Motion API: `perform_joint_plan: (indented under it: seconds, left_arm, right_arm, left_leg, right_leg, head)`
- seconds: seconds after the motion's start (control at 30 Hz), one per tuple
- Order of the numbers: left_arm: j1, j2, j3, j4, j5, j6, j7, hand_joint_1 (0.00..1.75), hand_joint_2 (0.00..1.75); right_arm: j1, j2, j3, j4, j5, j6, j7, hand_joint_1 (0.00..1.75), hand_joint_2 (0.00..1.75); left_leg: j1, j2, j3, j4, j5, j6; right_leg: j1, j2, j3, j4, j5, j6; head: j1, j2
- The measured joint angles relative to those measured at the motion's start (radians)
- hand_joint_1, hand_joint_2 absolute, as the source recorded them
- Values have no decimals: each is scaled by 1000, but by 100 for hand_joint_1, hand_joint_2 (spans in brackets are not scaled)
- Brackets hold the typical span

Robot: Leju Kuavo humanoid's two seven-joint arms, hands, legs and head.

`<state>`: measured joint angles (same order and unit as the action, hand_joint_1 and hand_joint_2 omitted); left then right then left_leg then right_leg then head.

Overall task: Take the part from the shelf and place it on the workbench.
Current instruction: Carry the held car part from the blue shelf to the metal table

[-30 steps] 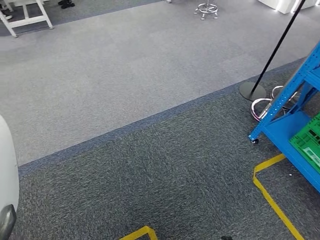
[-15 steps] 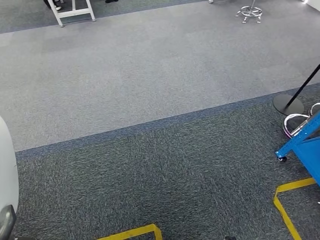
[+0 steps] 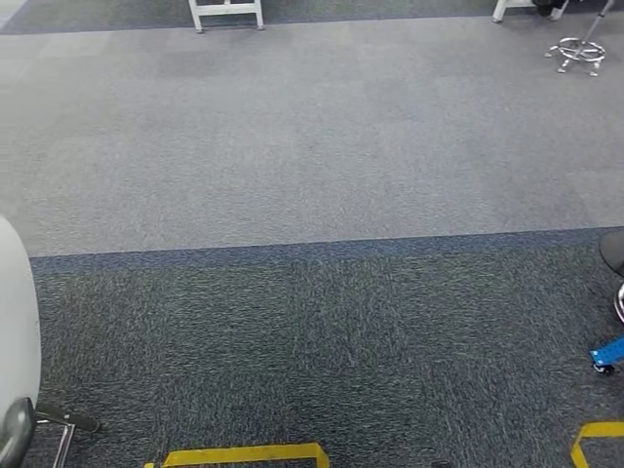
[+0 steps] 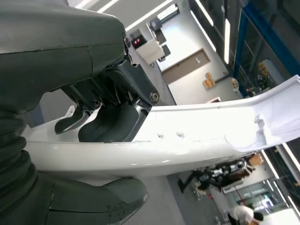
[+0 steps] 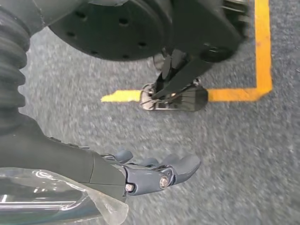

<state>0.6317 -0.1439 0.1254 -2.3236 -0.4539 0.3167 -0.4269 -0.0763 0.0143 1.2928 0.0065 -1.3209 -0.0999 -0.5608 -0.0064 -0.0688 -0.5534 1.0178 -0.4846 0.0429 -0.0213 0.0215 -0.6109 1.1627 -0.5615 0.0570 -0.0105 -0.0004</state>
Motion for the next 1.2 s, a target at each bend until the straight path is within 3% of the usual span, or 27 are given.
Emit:
perform_joint_plan:
  seconds: [0.07, 0.1, 0.17, 0.2, 0.27, 0.3, 0.33, 0.4, 0.43, 0.47, 0.53, 0.6, 0.63, 0.7, 0.77, 0.83, 0.87, 0.9, 0.93, 1.0, 1.07, 1.13, 1.2]
  left_arm:
    - [0, 1, -4, 0, -6, 4, 0, 175, 175]
    - [0, 3, -5, -1, -9, 7, 0, 175, 175]
    - [2, 5, -6, -2, -14, 12, -1, 175, 175]
    - [4, 6, -7, -2, -19, 16, -1, 175, 175]
    - [3, 8, -7, -4, -40, 34, -1, 175, 175]
    - [2, 9, -8, -4, -53, 45, -1, 175, 175]
    - [1, 10, -8, -5, -66, 55, 0, 175, 175]
    - [2, 11, -9, -5, -79, 71, 2, 175, 175]
    - [2, 11, -10, -5, -82, 78, 3, 175, 175]
    - [2, 11, -10, -5, -84, 85, 4, 175, 175]
    - [1, 11, -11, -5, -84, 97, 6, 175, 175]
    - [-2, 11, -11, -9, -83, 108, 8, 175, 175]
    - [-3, 11, -12, -11, -81, 114, 9, 175, 175]
    - [-2, 10, -12, -16, -77, 124, 7, 175, 175]
    - [-4, 8, -12, -21, -72, 133, 3, 175, 175]
    - [-8, 7, -12, -24, -70, 140, -1, 175, 175]
    - [-9, 6, -12, -24, -70, 141, -2, 175, 175]
    - [-9, 5, -12, -24, -70, 143, -3, 175, 175]
    - [-9, 5, -12, -24, -70, 145, -4, 175, 175]
    - [-9, 3, -12, -24, -75, 154, -6, 175, 175]
    - [-10, 1, -13, -24, -81, 164, -7, 175, 175]
    - [-10, -1, -13, -25, -85, 168, -8, 175, 175]
    - [-9, -2, -13, -26, -87, 170, -8, 175, 175]
  right_arm:
    - [-1, 0, 3, 0, -1, -1, 0, 0, 175]
    - [-1, 0, 4, 0, -1, -1, 0, 0, 175]
    - [-1, 0, 7, 0, -2, -1, 1, 0, 175]
    - [-2, 0, 8, 0, -3, -1, 1, 0, 175]
    - [-2, 0, 11, 0, -6, 0, 1, 0, 175]
    - [-1, 0, 12, 0, -8, 0, 1, 0, 175]
    - [1, 0, 13, 0, -10, 0, 2, 0, 175]
    - [4, 0, 14, 0, -14, -1, 3, 0, 175]
    - [4, 0, 14, 0, -16, -2, 4, 0, 175]
    - [3, 0, 15, 0, -17, -3, 4, 0, 175]
    - [2, 0, 15, 0, -19, -4, 6, 0, 175]
    - [1, 0, 15, 0, -21, -5, 8, 0, 175]
    - [1, 1, 15, 0, -22, -5, 10, 0, 175]
    - [-4, 1, 15, 0, -23, -5, 12, 0, 175]
    - [-9, 1, 15, 0, -24, -5, 12, 0, 175]
    - [-8, 1, 15, 0, -24, -6, 13, 0, 175]
    - [-5, 1, 15, 0, -25, -6, 14, 0, 175]
    - [-2, 1, 15, 0, -25, -6, 15, 0, 175]
    - [1, 1, 16, 0, -26, -6, 15, 0, 175]
    - [3, 1, 16, 0, -29, -8, 16, 0, 175]
    - [3, 1, 16, 0, -33, -10, 16, 0, 175]
    - [5, 1, 16, 0, -34, -10, 18, 0, 175]
    - [5, 2, 16, 0, -34, -10, 19, 0, 175]
  left_leg:
    - [1, -24, -1, 9, -7, -11]
    - [1, -34, -5, 11, -8, -17]
    - [4, -54, -11, 11, -5, -27]
    - [4, -46, -14, 16, -8, -32]
    - [3, 2, -39, 71, -41, -42]
    - [3, 32, -65, 129, -71, -46]
    - [5, 49, -98, 197, -101, -49]
    - [8, 58, -147, 290, -124, -53]
    - [8, 60, -146, 285, -107, -52]
    - [8, 64, -127, 243, -74, -50]
    - [1, 102, -63, 111, -12, -39]
    - [-10, 139, -25, 33, 2, -27]
    - [-16, 142, -22, 25, -5, -22]
    - [-14, 117, -19, 14, -2, -11]
    - [-6, 95, -11, 0, 6, -1]
    - [-1, 72, -8, -4, 9, 6]
    - [-1, 58, -8, -4, 8, 7]
    - [-1, 44, -7, -4, 7, 8]
    - [-1, 29, -6, -3, 6, 8]
    - [1, 1, 0, -1, 1, 3]
    - [1, -23, 1, 6, -5, -6]
    - [2, -44, -6, 10, -7, -17]
    - [5, -60, -11, 10, -5, -27]
  right_leg:
    - [-5, 41, 48, -110, 41, -2]
    - [-6, 53, 59, -131, 41, -5]
    - [-4, 41, 68, -137, 37, -18]
    - [-4, 30, 70, -140, 38, -25]
    - [-4, 6, 76, -144, 38, -38]
    - [-2, -8, 78, -145, 35, -43]
    - [0, -22, 80, -145, 33, -47]
    - [4, -51, 85, -145, 27, -51]
    - [5, -65, 89, -145, 23, -51]
    - [5, -78, 94, -145, 19, -50]
    - [8, -100, 105, -145, 10, -44]
    - [11, -121, 109, -147, 0, -34]
    - [12, -133, 111, -149, -3, -29]
    - [11, -148, 125, -152, -10, -20]
    - [10, -104, 115, -114, -36, -12]
    - [9, -43, 50, 6, -88, -8]
    - [9, -29, 10, 74, -109, -7]
    - [9, -25, -22, 119, -113, -6]
    - [9, -23, -37, 127, -97, -5]
    - [7, -10, -12, 31, -15, -5]
    - [2, 35, 35, -92, 39, -6]
    - [1, 59, 59, -137, 40, -15]
    - [2, 38, 67, -143, 43, -30]
  head:
    - [0, 0]
    - [0, 0]
    - [0, 0]
    - [0, 0]
    - [-4, 0]
    - [-6, 0]
    - [-8, 0]
    - [-7, 0]
    - [-7, 0]
    - [-7, 0]
    - [-7, 0]
    - [-8, 0]
    - [-8, 0]
    - [-8, 0]
    - [-4, 0]
    - [1, 0]
    - [2, 0]
    - [3, 0]
    - [3, 0]
    - [3, 0]
    - [2, 0]
    - [2, 0]
    - [1, 0]
